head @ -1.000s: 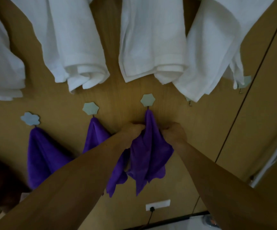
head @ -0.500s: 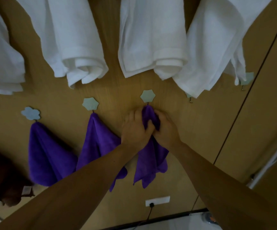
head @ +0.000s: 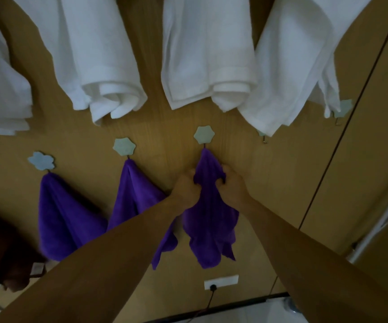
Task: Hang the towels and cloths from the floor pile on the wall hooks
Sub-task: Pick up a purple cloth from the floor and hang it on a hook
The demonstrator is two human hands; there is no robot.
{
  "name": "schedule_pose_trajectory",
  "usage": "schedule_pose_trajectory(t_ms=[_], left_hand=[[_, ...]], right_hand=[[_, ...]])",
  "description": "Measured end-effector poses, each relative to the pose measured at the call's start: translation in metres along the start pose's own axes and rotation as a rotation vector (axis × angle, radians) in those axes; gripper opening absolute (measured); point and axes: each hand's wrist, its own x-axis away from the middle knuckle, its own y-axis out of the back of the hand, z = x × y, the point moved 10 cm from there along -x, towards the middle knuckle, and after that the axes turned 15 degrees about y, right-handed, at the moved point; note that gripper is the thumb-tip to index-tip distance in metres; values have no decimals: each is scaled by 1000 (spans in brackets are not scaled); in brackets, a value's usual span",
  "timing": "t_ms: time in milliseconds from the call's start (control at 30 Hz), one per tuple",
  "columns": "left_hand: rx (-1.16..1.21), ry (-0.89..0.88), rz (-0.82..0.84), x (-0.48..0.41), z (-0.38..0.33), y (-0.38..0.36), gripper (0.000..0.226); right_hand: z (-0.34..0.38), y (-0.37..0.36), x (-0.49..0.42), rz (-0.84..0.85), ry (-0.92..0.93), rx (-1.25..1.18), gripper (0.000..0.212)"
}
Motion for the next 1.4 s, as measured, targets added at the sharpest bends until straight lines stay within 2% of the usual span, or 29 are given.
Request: schedule_pose_trajectory(t_ms=[100, 200, 267, 367, 467, 600, 700, 833, 967, 1167, 1300, 1400], left_hand=[[-85, -6, -67, 3, 6, -5, 19], [-40, 19, -86, 8, 10, -7, 21], [-7, 31, -78, 12, 10, -7, 32], [21, 19, -110, 18, 6, 1, 48], [-4, -48, -161, 29, -2, 11, 58], [-173, -164, -224, 50, -17, 25, 75], [-308, -266, -218, 71, -24, 28, 78], [-463, -371, -144, 102, -17, 19, 78], [-569, -542, -54, 148, -9, -8, 76], [-623, -643, 317, 246, 10, -89, 77], [-686, -760, 491, 327, 9, -141, 74], [-713, -835, 613, 387, -1, -180, 75]], right_hand=[[1, 2, 0, -14, 11, 112, 17], [-8, -4, 8, 34, -58, 51, 11], [-12, -7, 18, 90, -109, -18, 29], [-10, 3, 33, 80, -124, -47, 53], [-14, 20, 51, 28, -199, -37, 59], [-10, 38, 84, -5, -290, 15, 64], [2, 49, 115, -19, -362, 74, 68], [31, 58, 162, -57, -423, 180, 68], [55, 55, 229, -76, -540, 168, 70], [72, 75, 372, -96, -769, 220, 66], [85, 105, 467, -167, -894, 218, 66], [100, 123, 532, -239, -949, 212, 55]])
